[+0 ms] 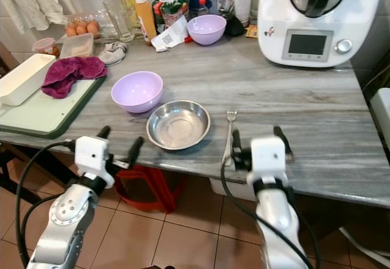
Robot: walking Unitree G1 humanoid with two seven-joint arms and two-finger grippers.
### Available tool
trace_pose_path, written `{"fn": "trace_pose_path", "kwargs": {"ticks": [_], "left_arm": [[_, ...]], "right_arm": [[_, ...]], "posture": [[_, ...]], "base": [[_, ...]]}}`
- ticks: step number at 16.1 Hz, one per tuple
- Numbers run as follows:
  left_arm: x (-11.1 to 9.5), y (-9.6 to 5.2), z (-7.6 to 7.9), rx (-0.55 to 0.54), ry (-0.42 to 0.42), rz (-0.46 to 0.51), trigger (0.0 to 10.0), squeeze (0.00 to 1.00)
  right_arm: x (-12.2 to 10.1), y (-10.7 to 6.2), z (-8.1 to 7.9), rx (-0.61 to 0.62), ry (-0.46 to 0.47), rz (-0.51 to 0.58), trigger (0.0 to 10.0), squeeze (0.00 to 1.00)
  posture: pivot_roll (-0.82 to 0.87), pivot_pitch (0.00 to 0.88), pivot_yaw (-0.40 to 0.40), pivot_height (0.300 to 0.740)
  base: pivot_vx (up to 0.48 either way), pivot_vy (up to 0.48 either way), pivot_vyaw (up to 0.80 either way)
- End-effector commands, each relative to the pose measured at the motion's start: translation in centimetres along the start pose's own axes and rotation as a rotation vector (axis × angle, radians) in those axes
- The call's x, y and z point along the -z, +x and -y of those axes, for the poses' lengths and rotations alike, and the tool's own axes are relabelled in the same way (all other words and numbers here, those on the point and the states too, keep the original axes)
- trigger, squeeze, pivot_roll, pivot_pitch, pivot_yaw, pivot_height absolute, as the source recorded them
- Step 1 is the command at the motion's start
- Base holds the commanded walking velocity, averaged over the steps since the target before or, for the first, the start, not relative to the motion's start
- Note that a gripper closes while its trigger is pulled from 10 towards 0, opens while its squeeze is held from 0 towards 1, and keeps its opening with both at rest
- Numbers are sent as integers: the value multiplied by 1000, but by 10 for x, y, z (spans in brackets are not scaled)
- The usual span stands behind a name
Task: Setting the table
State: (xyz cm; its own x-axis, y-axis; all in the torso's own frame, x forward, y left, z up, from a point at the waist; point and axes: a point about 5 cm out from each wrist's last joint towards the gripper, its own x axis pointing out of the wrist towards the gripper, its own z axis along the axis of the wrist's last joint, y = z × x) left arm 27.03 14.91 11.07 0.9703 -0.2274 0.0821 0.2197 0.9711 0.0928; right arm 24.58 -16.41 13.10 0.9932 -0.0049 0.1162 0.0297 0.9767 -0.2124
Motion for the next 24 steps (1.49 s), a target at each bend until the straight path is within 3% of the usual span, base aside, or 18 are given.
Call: {"fn": "trace_pose_path", "kwargs": {"ticks": [1,4,6,9,12,14,17,24], "left_arm": [[6,-4,-10,-59,17,-32,10000,0],[14,-6,-12,-99,23,-72,10000,0],[16,-5,-11,-102,31,-78,10000,0],[20,-1,-14,-115,39,-95,10000,0],[21,-1,-17,-136,43,-101,10000,0],[25,-17,-24,-190,60,-109,10000,0],[31,-28,-31,-227,64,-140,10000,0],[31,-14,-18,-182,71,-153,10000,0]], "right_arm": [[-4,-6,3,1,3,10,10000,0],[5,-20,18,93,-59,-37,10000,0],[10,-18,21,69,-5,-93,10000,0],[4,-10,21,-59,-18,-68,10000,0],[5,-13,23,-63,-19,-83,10000,0],[6,-19,28,57,-63,-83,10000,0],[4,-21,26,105,7,-78,10000,0],[1,-15,10,29,22,-78,10000,0]], "posture": [[-133,99,115,740],[-149,105,115,740],[-149,105,115,740],[-173,94,132,740],[-167,91,132,740],[-154,86,124,740],[-153,101,122,740],[-163,110,118,740]], "base": [[0,0,0],[0,0,0],[0,0,0],[0,0,0],[0,0,0],[0,0,0],[0,0,0],[0,0,-524]]}}
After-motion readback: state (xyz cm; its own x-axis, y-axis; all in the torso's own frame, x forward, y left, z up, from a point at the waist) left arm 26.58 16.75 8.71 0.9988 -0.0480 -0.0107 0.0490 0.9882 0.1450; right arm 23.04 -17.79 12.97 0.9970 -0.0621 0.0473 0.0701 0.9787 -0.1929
